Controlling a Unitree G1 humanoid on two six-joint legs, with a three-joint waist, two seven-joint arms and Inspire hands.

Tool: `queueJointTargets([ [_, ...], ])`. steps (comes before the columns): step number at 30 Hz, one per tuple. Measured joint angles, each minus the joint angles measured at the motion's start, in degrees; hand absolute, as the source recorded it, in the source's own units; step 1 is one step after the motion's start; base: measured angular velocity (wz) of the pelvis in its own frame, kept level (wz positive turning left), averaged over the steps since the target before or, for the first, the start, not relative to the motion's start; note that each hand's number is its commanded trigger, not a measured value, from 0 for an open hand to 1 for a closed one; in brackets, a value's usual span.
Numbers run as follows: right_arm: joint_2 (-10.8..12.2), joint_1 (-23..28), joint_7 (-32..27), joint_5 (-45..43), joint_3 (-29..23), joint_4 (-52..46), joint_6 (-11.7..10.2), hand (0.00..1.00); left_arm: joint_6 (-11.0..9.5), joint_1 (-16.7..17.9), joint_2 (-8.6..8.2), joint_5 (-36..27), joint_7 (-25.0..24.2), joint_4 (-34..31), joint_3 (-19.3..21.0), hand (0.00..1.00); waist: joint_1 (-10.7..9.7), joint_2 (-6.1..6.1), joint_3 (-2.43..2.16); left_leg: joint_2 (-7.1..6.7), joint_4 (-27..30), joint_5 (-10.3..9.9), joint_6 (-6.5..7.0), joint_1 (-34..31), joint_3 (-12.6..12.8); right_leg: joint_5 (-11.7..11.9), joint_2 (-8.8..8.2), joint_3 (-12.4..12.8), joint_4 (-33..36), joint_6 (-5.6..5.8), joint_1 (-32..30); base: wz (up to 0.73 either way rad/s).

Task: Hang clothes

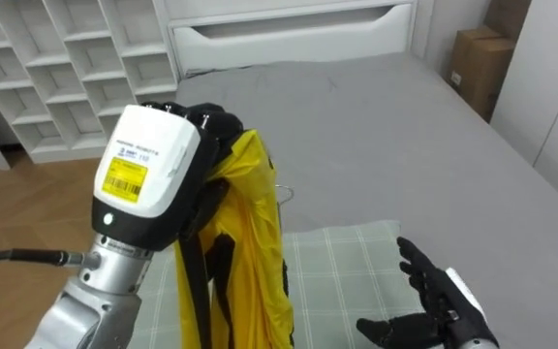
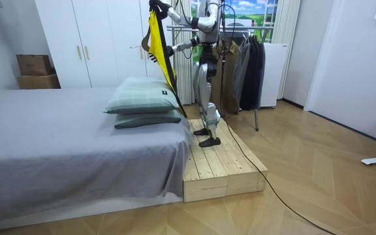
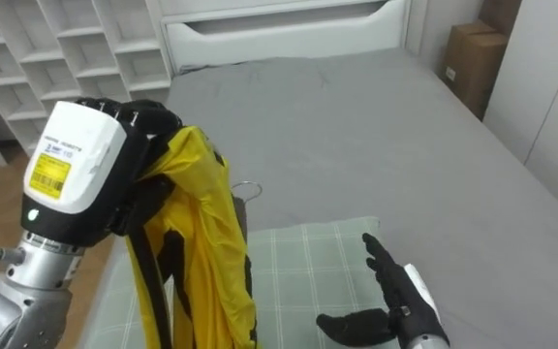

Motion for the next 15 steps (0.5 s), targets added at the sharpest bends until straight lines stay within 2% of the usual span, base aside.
queueJointTargets([
  [6, 0.1, 0.1, 2.1, 12.7, 1.6, 1.0, 0.1, 0.00, 0.5, -0.6, 0.24, 1.2, 0.3, -1.8, 0.0, 1.00, 0.9, -0.01, 0.00, 0.00, 0.0, 0.0, 0.00, -0.5, 0.0, 0.0, 0.01, -0.1, -0.1, 0.00, -0.3, 0.00],
  [11, 0.4, -0.3, 3.5, 15.5, 4.0, 2.3, 0.1, 0.00, 1.0, -0.9, 0.24, 1.2, 0.3, -1.9, 0.0, 1.00, 1.1, 0.02, -0.03, -0.03, 0.3, 0.0, 0.00, -0.8, -0.2, 0.0, -0.02, -0.3, -0.1, 0.00, -0.4, 0.01],
  [13, 1.0, -1.0, 4.2, 17.7, 6.0, 4.2, 0.1, 0.00, 1.8, -1.2, 0.00, 1.4, 0.3, -1.9, -0.7, 1.00, 1.3, 0.07, -0.06, -0.03, 0.6, 0.0, 0.00, -1.0, -0.3, 0.0, -0.14, -0.5, 0.1, 0.00, -0.4, 0.04],
  [15, 1.6, -1.1, 5.2, 19.8, 7.4, 4.7, 0.2, 0.00, 1.8, -1.2, -0.19, 2.2, 0.3, -2.4, -0.8, 1.00, 1.3, 0.09, -0.07, -0.02, 0.8, 0.0, 0.00, -1.1, -0.4, 0.0, -0.25, -0.8, 0.1, 0.01, -0.3, 0.04],
])
